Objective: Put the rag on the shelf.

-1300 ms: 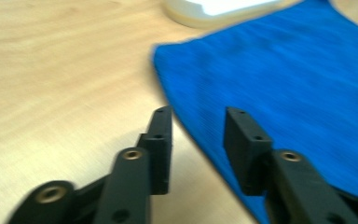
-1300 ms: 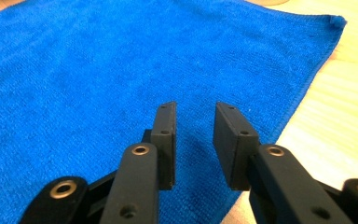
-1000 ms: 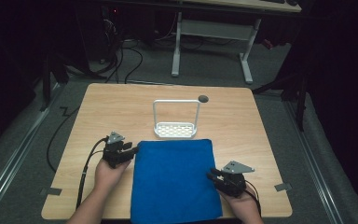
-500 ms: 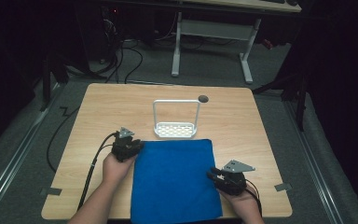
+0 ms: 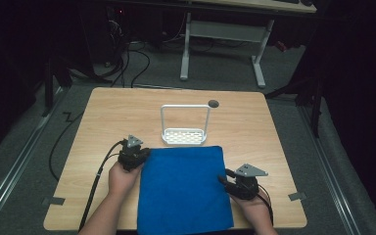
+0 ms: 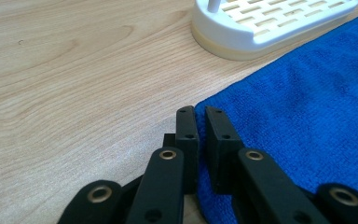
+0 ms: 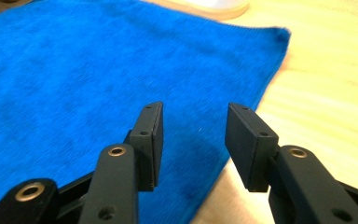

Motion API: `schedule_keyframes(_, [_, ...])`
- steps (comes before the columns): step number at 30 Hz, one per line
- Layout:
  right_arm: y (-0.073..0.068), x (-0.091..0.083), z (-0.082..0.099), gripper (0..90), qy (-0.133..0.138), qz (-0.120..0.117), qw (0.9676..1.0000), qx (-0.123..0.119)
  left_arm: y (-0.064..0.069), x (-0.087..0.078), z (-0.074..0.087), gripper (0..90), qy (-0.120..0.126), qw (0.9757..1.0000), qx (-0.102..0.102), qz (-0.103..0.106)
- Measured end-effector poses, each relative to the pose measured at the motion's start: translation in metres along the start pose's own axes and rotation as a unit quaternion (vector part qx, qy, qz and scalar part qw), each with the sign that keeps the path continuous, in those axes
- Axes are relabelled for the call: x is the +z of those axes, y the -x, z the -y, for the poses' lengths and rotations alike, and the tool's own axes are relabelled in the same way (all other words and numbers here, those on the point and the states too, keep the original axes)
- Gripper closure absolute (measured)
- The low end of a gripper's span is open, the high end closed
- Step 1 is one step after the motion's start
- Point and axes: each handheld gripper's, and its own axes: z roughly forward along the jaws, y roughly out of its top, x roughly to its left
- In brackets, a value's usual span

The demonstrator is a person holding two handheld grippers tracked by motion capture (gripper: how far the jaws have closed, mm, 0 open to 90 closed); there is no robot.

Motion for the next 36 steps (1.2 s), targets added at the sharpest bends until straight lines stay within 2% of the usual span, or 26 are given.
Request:
schedule_keyframes(5, [0.003,0.004,-0.010,55.9,0.006,0.007,0.9999,0.008,-0.001,0.000,0.000,84.5,0.001,1.0000,-0.004,0.004])
schedule_keyframes(6, [0.006,0.007,-0.015,55.5,0.012,0.016,0.9998,-0.006,-0.001,0.000,0.000,84.5,0.001,1.0000,-0.005,0.006])
schedule_keyframes(7, [0.006,0.007,-0.015,55.5,0.012,0.016,0.9998,-0.006,-0.001,0.000,0.000,84.5,0.001,1.0000,-0.005,0.006])
schedule_keyframes(8, [0.010,0.011,-0.021,54.2,0.001,0.024,0.9997,-0.011,-0.001,0.001,0.000,84.5,0.002,1.0000,-0.004,0.005])
schedule_keyframes(9, [0.010,0.011,-0.021,54.2,0.001,0.024,0.9997,-0.011,-0.001,0.001,0.000,84.5,0.002,1.0000,-0.004,0.005])
schedule_keyframes(11, [0.015,0.016,-0.027,52.9,0.003,0.027,0.9996,-0.005,0.000,0.001,-0.001,84.5,0.001,1.0000,0.000,0.002])
schedule_keyframes(14, [0.024,0.026,-0.044,56.4,-0.023,0.036,0.9990,0.010,0.002,0.001,-0.001,84.5,0.002,1.0000,0.006,-0.003])
schedule_keyframes(16, [0.027,0.028,-0.047,56.5,-0.022,0.035,0.9990,0.014,0.001,0.001,-0.001,84.5,0.002,1.0000,0.005,-0.002])
schedule_keyframes(17, [0.034,0.034,-0.055,56.5,-0.031,0.043,0.9984,0.020,0.001,0.001,0.000,84.5,0.002,1.0000,0.004,-0.002])
schedule_keyframes(19, [0.037,0.037,-0.057,56.4,-0.035,0.049,0.9980,0.022,0.001,0.001,-0.001,84.5,0.002,1.0000,0.005,-0.002])
schedule_keyframes(20, [0.040,0.044,-0.061,57.4,-0.040,0.058,0.9974,0.012,0.001,0.001,-0.001,84.5,0.002,1.0000,0.005,-0.002])
schedule_keyframes(22, [0.040,0.047,-0.063,58.3,-0.045,0.063,0.9970,0.005,0.001,0.001,0.000,84.5,0.002,1.0000,0.004,-0.001])
schedule_keyframes(23, [0.040,0.056,-0.066,58.2,-0.065,0.070,0.9953,-0.016,0.001,0.001,0.000,84.5,0.002,1.0000,0.004,-0.001])
schedule_keyframes(25, [0.039,0.061,-0.066,58.5,-0.067,0.072,0.9950,-0.017,0.001,0.001,0.000,84.5,0.002,1.0000,0.003,0.000])
schedule_keyframes(28, [0.044,0.069,-0.067,59.5,-0.069,0.064,0.9956,0.006,0.000,0.001,-0.001,84.5,0.001,1.0000,0.002,0.002])
schedule_keyframes(30, [0.047,0.072,-0.067,59.8,-0.073,0.061,0.9953,0.013,0.000,0.001,-0.001,84.5,0.001,1.0000,0.002,0.002])
schedule_keyframes(31, [0.051,0.075,-0.066,62.9,-0.079,0.058,0.9948,0.026,0.000,0.001,-0.001,84.5,0.001,1.0000,0.001,0.002])
schedule_keyframes(34, [0.060,0.078,-0.064,63.1,-0.078,0.044,0.9944,0.056,0.000,0.001,-0.001,84.5,0.001,1.0000,0.001,0.003])
schedule_keyframes(36, [0.063,0.080,-0.063,64.6,-0.078,0.040,0.9944,0.059,0.000,0.001,-0.001,84.5,0.002,1.0000,0.000,0.003])
